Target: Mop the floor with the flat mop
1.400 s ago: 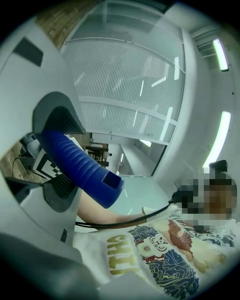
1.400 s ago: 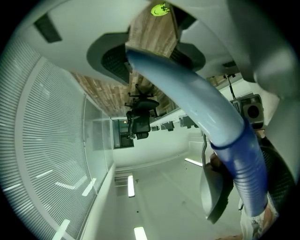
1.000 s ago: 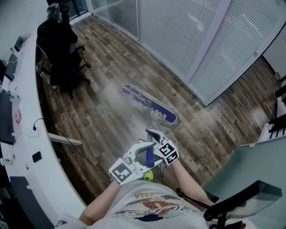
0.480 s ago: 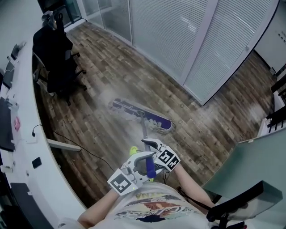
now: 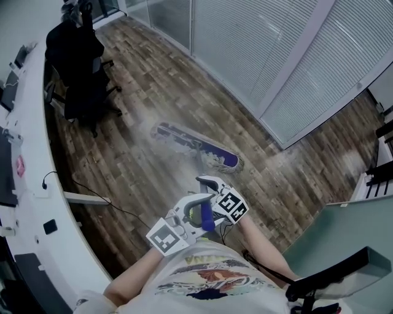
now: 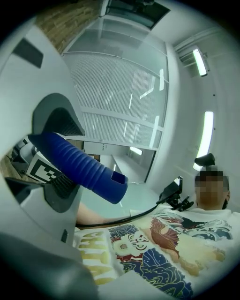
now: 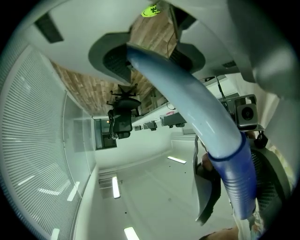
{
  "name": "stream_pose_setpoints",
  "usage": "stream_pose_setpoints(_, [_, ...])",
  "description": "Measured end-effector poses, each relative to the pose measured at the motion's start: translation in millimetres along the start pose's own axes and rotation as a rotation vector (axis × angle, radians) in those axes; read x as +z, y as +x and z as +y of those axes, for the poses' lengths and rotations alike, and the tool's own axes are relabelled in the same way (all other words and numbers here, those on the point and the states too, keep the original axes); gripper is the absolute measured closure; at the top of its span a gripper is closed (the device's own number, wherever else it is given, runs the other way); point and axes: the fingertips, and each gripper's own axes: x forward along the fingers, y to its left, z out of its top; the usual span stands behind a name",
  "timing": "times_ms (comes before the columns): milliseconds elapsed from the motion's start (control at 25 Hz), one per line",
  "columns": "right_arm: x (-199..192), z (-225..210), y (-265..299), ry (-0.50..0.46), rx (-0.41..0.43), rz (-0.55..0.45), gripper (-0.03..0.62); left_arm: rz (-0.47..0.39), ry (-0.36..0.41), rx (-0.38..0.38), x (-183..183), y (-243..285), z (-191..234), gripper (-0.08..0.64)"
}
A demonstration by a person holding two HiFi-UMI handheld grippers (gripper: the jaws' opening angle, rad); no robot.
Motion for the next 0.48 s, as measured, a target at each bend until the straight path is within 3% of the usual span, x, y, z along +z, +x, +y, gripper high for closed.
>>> stream_pose_setpoints(240, [16, -59, 48, -0.018, -0.004, 0.045, 0.376, 0.024, -0.007, -0.044, -7, 5, 75, 0.328])
stream_pose_setpoints(480, [34, -132, 83, -0.005, -0.046, 0.023, 0.376, 0.049, 0.032, -0.072, -16, 26, 148, 0.328])
